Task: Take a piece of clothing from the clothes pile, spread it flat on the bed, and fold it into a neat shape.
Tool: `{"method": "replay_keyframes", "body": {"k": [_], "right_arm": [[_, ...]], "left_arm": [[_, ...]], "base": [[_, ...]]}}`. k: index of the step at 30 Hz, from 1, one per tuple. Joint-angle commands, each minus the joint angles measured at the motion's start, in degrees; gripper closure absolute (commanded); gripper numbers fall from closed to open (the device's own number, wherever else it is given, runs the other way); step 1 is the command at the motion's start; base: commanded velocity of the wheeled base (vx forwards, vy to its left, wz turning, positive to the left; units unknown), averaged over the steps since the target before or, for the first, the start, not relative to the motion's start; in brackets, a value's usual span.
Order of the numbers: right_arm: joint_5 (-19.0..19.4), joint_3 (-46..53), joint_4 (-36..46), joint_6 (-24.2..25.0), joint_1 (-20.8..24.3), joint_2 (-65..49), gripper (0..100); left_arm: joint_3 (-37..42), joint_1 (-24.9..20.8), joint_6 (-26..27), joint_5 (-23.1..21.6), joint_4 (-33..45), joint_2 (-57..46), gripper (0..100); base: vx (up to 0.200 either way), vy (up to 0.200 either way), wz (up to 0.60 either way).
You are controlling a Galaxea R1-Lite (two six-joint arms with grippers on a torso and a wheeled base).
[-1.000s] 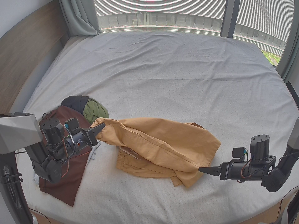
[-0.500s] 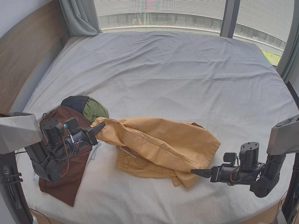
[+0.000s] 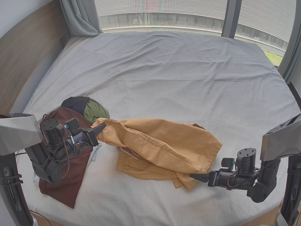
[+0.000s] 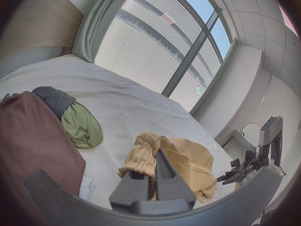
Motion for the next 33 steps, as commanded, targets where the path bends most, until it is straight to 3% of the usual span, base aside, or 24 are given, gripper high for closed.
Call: {"method": "replay_keyframes", "body": {"k": [1, 32, 33], "right_arm": [[-0.18, 0.02, -3.66, 0.91, 0.81, 2.53, 0], [2.01, -0.42, -3.84, 3.55, 4.24, -6.26, 0], [2.01, -0.95, -3.93, 3.55, 4.15, -5.99, 100]], "left_arm": [[0.01, -0.06, -0.02, 0.01, -0.08, 0.02, 100], [-0.17, -0.06, -0.02, 0.01, -0.17, 0.99, 100], [-0.17, -0.06, -0.02, 0.01, -0.17, 0.99, 100]], "base": [[0.000, 0.000, 0.00], [0.000, 0.000, 0.00], [0.000, 0.000, 0.00]]}}
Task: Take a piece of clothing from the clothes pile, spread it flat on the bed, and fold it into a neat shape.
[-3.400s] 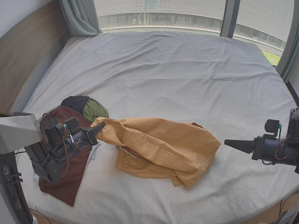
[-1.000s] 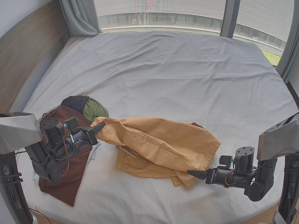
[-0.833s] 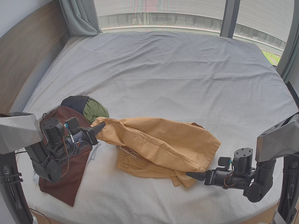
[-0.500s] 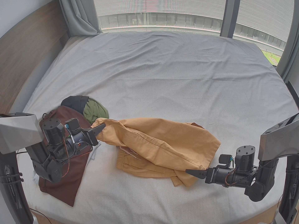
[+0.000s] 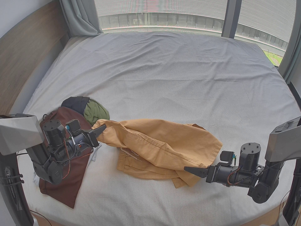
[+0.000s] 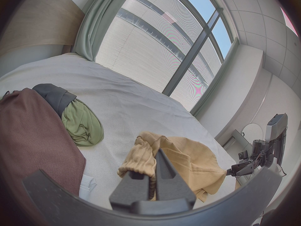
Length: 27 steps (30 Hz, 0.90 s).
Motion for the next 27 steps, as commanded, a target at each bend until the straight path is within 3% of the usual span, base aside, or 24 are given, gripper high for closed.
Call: {"method": "replay_keyframes", "body": {"k": [1, 12, 15, 20, 27], "right_arm": [[0.01, -0.56, -0.10, -0.02, 0.20, -0.40, 100], [0.01, -0.56, -0.01, -0.20, -2.00, -3.83, 100], [0.54, -1.17, -0.01, -0.28, -5.07, -6.11, 100], [4.85, -2.93, 0.08, -0.11, -11.40, -9.28, 100], [7.31, -6.01, 0.08, 4.20, -16.85, -9.54, 100]], "left_arm": [[-0.01, 0.00, -0.02, -0.02, -0.17, 0.07, 100], [-0.36, 0.09, -0.10, -0.02, -0.08, -0.19, 100], [-0.36, 0.09, -0.19, 0.07, -0.08, -0.37, 100], [-0.36, 0.09, -0.19, 0.07, -0.17, -0.46, 100], [-0.27, 0.09, -0.19, -0.02, -0.08, -0.37, 100]], "base": [[0.000, 0.000, 0.00], [0.000, 0.000, 0.00], [0.000, 0.000, 0.00], [0.000, 0.000, 0.00], [0.000, 0.000, 0.00]]}}
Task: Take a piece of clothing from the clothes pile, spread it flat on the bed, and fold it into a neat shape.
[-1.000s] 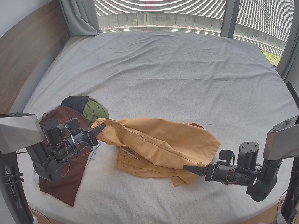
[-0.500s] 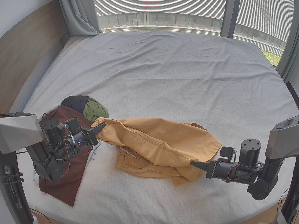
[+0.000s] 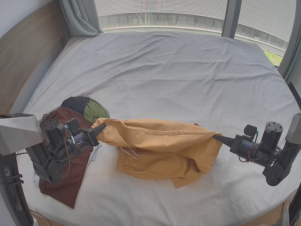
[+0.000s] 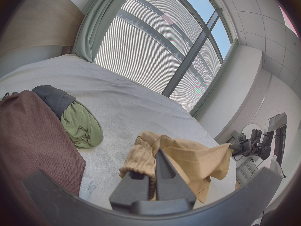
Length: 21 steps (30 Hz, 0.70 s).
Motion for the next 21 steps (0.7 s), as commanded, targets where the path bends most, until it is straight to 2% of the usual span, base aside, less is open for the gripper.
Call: {"method": "replay_keyframes", "body": {"k": [1, 9, 20, 21], "right_arm": [[0.47, -2.07, -0.01, 1.30, -3.04, -1.06, 100], [0.47, -1.98, -0.19, 1.22, -2.51, 5.53, 100], [0.47, 0.04, -0.10, 0.87, 1.97, 7.64, 100], [0.47, 0.22, -0.10, 0.78, 1.97, 7.73, 0]], "left_arm": [[0.06, 0.00, -0.03, 0.04, -0.05, 0.00, 100], [-0.03, -0.52, -0.21, 0.04, -0.05, 0.26, 100], [-0.12, -0.44, -0.12, -0.05, -0.05, 0.26, 100], [-0.12, -0.44, -0.12, -0.05, -0.05, 0.26, 100]], "base": [[0.000, 0.000, 0.00], [0.000, 0.000, 0.00], [0.000, 0.000, 0.00], [0.000, 0.000, 0.00]]}}
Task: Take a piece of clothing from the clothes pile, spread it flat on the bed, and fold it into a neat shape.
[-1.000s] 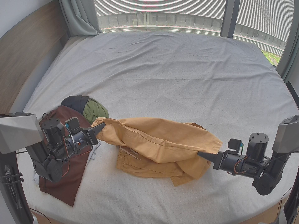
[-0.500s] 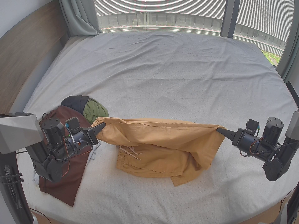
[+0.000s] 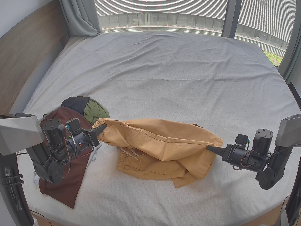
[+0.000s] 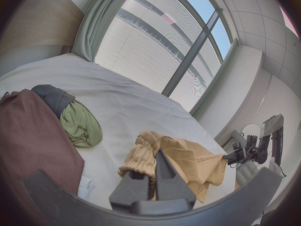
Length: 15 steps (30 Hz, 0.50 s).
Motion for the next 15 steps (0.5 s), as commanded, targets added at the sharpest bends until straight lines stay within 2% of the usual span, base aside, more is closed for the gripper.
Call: {"method": "replay_keyframes", "body": {"k": [1, 9, 15], "right_arm": [[-0.03, 0.24, -0.12, -0.09, 0.70, 0.89, 0], [-0.03, -0.03, -0.21, 0.00, 4.30, 0.72, 0], [-0.12, -1.96, -0.21, 0.44, 5.27, 0.89, 0]], "left_arm": [[-0.01, -0.05, 0.01, -0.02, -0.08, 0.00, 100], [-0.01, -0.05, 0.01, -0.02, -0.08, 0.09, 100], [-0.01, 0.04, 0.01, -0.02, -0.08, 0.09, 100]], "base": [[0.000, 0.000, 0.00], [0.000, 0.000, 0.00], [0.000, 0.000, 0.00]]}}
